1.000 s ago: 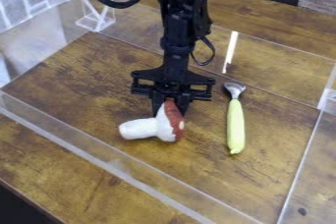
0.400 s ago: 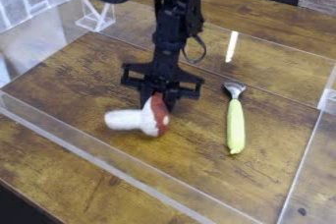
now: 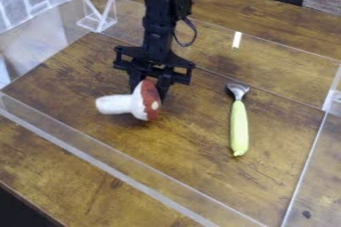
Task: Remove the mushroom from the silver pot and put it on the table
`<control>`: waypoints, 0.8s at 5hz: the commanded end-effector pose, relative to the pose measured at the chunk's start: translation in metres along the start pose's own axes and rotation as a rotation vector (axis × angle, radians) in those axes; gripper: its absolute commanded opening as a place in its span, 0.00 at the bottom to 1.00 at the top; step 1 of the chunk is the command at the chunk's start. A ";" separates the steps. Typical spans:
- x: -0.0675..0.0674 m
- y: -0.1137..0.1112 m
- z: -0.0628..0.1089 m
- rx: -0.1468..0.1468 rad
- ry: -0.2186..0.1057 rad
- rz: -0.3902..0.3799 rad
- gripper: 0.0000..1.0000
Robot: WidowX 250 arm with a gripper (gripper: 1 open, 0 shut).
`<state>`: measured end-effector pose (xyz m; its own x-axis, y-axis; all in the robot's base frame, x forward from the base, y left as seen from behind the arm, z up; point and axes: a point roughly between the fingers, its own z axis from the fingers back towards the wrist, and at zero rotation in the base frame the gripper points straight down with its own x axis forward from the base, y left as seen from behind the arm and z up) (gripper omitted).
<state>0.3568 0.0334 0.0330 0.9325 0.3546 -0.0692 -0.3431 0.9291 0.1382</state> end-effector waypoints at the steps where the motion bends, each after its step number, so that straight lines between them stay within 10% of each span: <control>1: 0.009 -0.003 0.013 -0.020 -0.037 0.029 0.00; 4: 0.006 -0.024 0.024 -0.038 -0.018 -0.043 0.00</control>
<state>0.3632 0.0170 0.0346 0.9388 0.3257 -0.1121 -0.3133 0.9426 0.1155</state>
